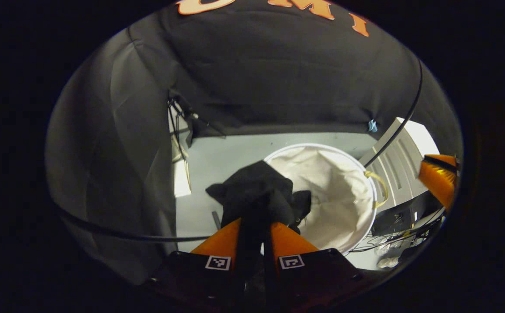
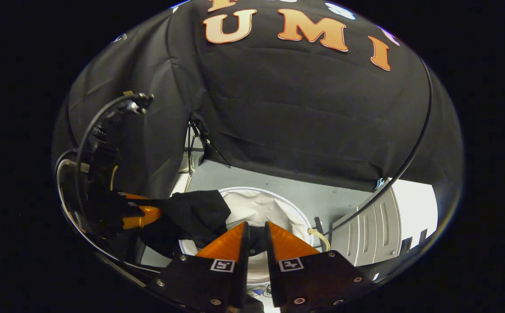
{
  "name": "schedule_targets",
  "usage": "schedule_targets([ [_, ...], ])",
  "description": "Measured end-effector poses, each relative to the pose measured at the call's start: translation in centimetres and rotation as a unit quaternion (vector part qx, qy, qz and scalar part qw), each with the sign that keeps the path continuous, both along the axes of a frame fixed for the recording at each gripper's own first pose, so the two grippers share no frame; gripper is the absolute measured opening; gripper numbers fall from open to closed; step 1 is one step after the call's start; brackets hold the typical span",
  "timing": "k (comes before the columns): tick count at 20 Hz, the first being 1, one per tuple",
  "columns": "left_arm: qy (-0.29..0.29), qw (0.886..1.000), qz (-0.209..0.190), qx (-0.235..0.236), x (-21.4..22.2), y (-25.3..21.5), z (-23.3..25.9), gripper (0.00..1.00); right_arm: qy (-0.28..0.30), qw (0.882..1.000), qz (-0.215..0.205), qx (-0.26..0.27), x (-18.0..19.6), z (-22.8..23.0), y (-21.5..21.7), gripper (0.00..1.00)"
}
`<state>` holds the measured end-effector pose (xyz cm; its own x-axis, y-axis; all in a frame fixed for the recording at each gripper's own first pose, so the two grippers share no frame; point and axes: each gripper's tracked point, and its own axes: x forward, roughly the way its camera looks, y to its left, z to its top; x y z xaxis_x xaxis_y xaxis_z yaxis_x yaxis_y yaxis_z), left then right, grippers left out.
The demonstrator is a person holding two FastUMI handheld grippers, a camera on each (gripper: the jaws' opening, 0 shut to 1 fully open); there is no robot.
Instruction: Grasp the clothes on the hanger with both hands and then place them into the laundry hamper below.
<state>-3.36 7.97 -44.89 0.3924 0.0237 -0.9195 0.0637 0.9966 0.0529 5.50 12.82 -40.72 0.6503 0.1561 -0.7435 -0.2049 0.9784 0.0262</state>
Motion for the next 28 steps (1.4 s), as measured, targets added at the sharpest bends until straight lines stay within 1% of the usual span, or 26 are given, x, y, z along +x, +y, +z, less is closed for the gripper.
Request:
schedule_targets([
  [1,0.009,1.000,0.003,0.010,-0.6,0.5,-0.7,0.27,0.004,1.000,-0.001,0.000,-0.2,-0.2,0.1,0.24],
  [2,0.019,1.000,0.003,0.010,-1.2,0.6,-1.4,0.33,0.009,1.000,-0.002,0.001,-0.5,-0.6,0.0,0.26],
  [3,0.024,1.000,0.001,0.011,-1.6,0.7,-1.6,0.33,0.013,1.000,-0.006,0.001,-0.8,-1.0,-0.2,0.30],
  [4,0.028,1.000,-0.003,0.013,-1.8,0.8,-1.8,0.40,0.019,1.000,-0.011,0.003,-1.2,-1.4,-0.4,0.24],
  [5,0.032,0.999,-0.003,0.021,-2.1,1.2,-1.9,0.55,0.025,1.000,-0.016,0.005,-1.4,-1.6,-0.5,0.34],
  [6,0.036,0.999,0.000,0.030,-2.5,1.8,-2.2,0.70,0.031,0.999,-0.022,0.008,-1.9,-1.9,-0.6,0.35],
  [7,0.038,0.999,0.006,0.036,-2.7,2.3,-2.5,0.85,0.038,0.999,-0.028,0.011,-2.1,-2.2,-0.7,0.43],
  [8,0.041,0.998,0.016,0.035,-2.9,2.1,-2.6,1.00,0.042,0.998,-0.033,0.011,-2.3,-2.5,-0.9,0.46],
  [9,0.045,0.998,0.026,0.029,-3.1,1.8,-2.5,0.99,0.048,0.998,-0.038,0.009,-2.7,-2.7,-1.3,0.49],
  [10,0.045,0.998,0.032,0.025,-3.4,1.6,-2.2,0.99,0.056,0.998,-0.041,0.006,-3.1,-3.0,-1.7,0.55],
  [11,0.033,0.999,0.034,0.020,-3.1,1.4,-1.6,0.99,0.060,0.997,-0.044,0.001,-3.5,-3.1,-2.2,0.74],
  [12,0.014,0.999,0.032,0.016,-2.5,1.5,-1.1,0.97,0.060,0.997,-0.047,0.000,-3.9,-3.1,-2.4,0.82],
  [13,-0.002,1.000,0.027,0.009,-1.8,1.3,-0.3,0.99,0.060,0.997,-0.050,0.001,-4.1,-2.9,-2.5,0.94],
  [16,-0.056,0.998,0.017,-0.010,-0.3,0.3,3.2,0.99,0.051,0.997,-0.066,0.008,-4.4,-1.6,-3.3,0.94],
  [21,-0.134,0.991,0.010,-0.027,2.2,-0.7,8.9,0.99,0.024,0.994,-0.101,0.018,-4.6,1.5,-5.1,0.93],
  [25,-0.186,0.982,0.002,-0.035,4.0,-1.1,13.2,0.99,-0.011,0.993,-0.119,0.012,-4.4,4.8,-6.6,0.93],
  [28,-0.226,0.973,0.003,-0.043,4.9,-1.5,17.3,0.99,-0.034,0.991,-0.131,0.020,-3.8,7.4,-7.1,0.93],
])
